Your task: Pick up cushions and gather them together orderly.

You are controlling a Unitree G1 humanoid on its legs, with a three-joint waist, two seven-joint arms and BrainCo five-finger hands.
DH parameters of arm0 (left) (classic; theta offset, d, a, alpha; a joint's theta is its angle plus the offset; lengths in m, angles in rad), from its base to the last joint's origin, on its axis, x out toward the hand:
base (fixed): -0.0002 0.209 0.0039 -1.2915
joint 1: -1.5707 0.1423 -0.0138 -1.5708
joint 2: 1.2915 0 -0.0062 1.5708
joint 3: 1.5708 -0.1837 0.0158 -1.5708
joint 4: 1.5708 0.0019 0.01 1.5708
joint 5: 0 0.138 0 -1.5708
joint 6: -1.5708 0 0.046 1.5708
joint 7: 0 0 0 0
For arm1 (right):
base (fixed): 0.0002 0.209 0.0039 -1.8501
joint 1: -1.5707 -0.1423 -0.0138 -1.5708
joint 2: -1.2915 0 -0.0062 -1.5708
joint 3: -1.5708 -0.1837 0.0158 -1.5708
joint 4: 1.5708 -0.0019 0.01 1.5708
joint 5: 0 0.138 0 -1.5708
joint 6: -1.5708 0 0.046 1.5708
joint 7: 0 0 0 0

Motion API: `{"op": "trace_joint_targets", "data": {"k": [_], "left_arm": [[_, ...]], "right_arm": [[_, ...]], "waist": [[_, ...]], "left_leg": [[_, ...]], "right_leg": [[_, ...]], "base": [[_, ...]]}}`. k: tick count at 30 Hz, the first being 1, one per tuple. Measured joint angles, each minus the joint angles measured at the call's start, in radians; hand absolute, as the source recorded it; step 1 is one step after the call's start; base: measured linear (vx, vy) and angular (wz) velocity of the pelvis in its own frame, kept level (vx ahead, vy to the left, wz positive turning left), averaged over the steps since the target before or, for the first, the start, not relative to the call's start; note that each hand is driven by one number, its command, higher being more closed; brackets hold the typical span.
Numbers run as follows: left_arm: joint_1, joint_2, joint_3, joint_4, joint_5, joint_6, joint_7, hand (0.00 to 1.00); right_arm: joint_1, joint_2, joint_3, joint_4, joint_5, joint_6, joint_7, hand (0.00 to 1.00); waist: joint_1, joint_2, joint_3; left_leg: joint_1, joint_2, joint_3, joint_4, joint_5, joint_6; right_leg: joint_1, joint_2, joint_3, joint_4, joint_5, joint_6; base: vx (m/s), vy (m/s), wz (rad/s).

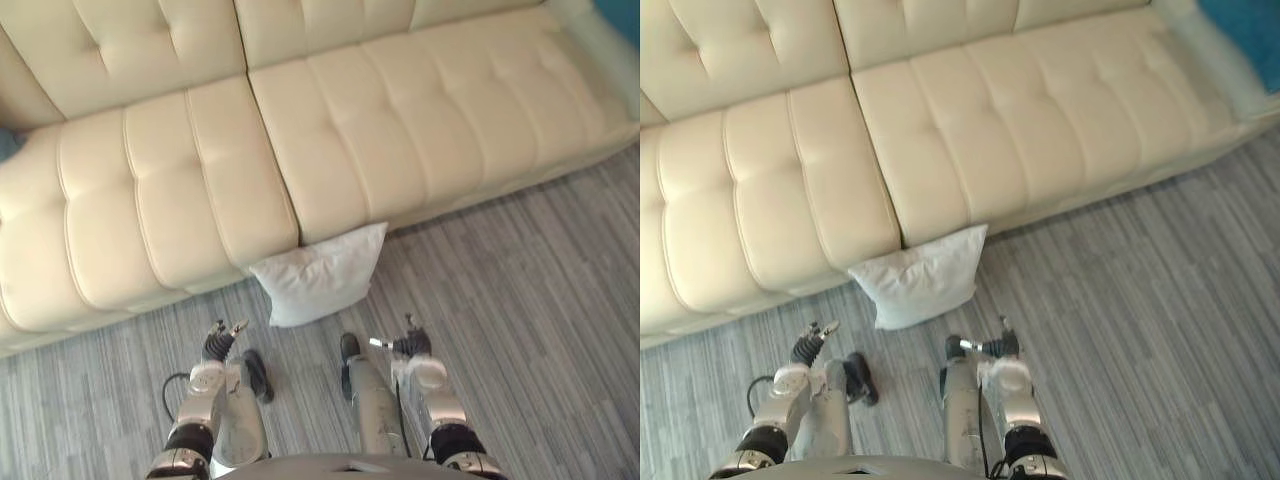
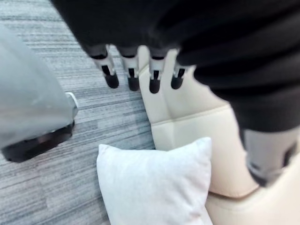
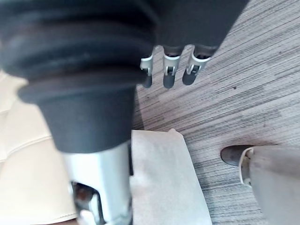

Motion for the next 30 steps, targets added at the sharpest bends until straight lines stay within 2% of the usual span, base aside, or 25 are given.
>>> {"op": "trace_joint_targets", "data": {"k": [6, 8, 11, 13, 14, 21, 24, 30], "left_arm": [[-0.096, 0.044, -0.009, -0.081, -0.057, -0.005, 0.045, 0.0], [-0.161, 0.059, -0.01, -0.092, -0.076, -0.006, 0.053, 0.0], [-0.286, 0.105, -0.006, -0.124, -0.1, -0.015, 0.076, 0.0], [-0.376, 0.138, 0.012, -0.141, -0.114, -0.016, 0.089, 0.0], [-0.407, 0.153, 0.014, -0.153, -0.114, -0.018, 0.094, 0.0], [-0.538, 0.174, 0.05, -0.153, -0.132, -0.022, 0.095, 0.0], [-0.594, 0.215, 0.048, -0.152, -0.131, -0.022, 0.097, 0.0], [-0.679, 0.24, 0.019, -0.155, -0.13, -0.023, 0.135, 0.0]], "right_arm": [[-0.125, -0.054, -0.012, -0.11, 0.019, -0.001, -0.077, 0.0], [-0.201, -0.065, -0.039, -0.116, 0.023, -0.005, -0.108, 0.0], [-0.327, -0.112, -0.055, -0.154, 0.051, -0.005, -0.177, 0.0], [-0.439, -0.146, -0.058, -0.159, 0.061, -0.006, -0.204, 0.0], [-0.481, -0.162, -0.057, -0.16, 0.069, -0.006, -0.214, 0.0], [-0.651, -0.241, -0.028, -0.145, 0.079, 0.007, -0.251, 0.0], [-0.754, -0.287, 0.004, -0.103, 0.078, 0.011, -0.255, 0.0], [-0.899, -0.296, 0.045, -0.069, 0.076, 0.018, -0.292, 0.0]], "waist": [[-0.001, 0.008, 0.07], [-0.003, 0.016, 0.114], [-0.003, 0.017, 0.152], [-0.004, 0.019, 0.218], [-0.003, 0.018, 0.229], [-0.006, 0.02, 0.242], [-0.009, 0.02, 0.242], [-0.001, 0.019, 0.244]], "left_leg": [[-0.189, 0.01, -0.044, 0.099, -0.003, 0.0], [-0.249, 0.02, -0.06, 0.142, -0.001, 0.001], [-0.438, 0.033, -0.087, 0.229, 0.002, 0.007], [-0.517, 0.054, -0.092, 0.282, 0.005, 0.007], [-0.564, 0.065, -0.096, 0.307, 0.005, 0.007], [-0.736, 0.094, -0.114, 0.391, 0.007, 0.009], [-0.817, 0.094, -0.126, 0.397, 0.021, 0.023], [-0.94, 0.097, -0.126, 0.412, 0.048, 0.022]], "right_leg": [[-0.198, -0.002, -0.016, 0.153, -0.038, -0.02], [-0.261, -0.004, -0.027, 0.217, -0.057, -0.03], [-0.461, -0.001, -0.03, 0.342, -0.078, -0.031], [-0.55, 0.011, -0.027, 0.404, -0.083, -0.031], [-0.6, 0.019, -0.028, 0.429, -0.084, -0.031], [-0.781, 0.024, -0.045, 0.521, -0.083, -0.035], [-0.856, 0.018, -0.058, 0.528, -0.074, -0.036], [-0.987, 0.014, -0.057, 0.553, -0.048, -0.043]], "base": [[-0.12, -0.06, 0.14], [-0.05, -0.082, 0.17], [-0.06, -0.102, 0.12], [-0.05, -0.104, -0.06], [-0.03, -0.062, -0.12], [-0.04, -0.025, -0.03], [-0.07, 0.007, 0.09], [-0.06, 0.018, 0.05]]}}
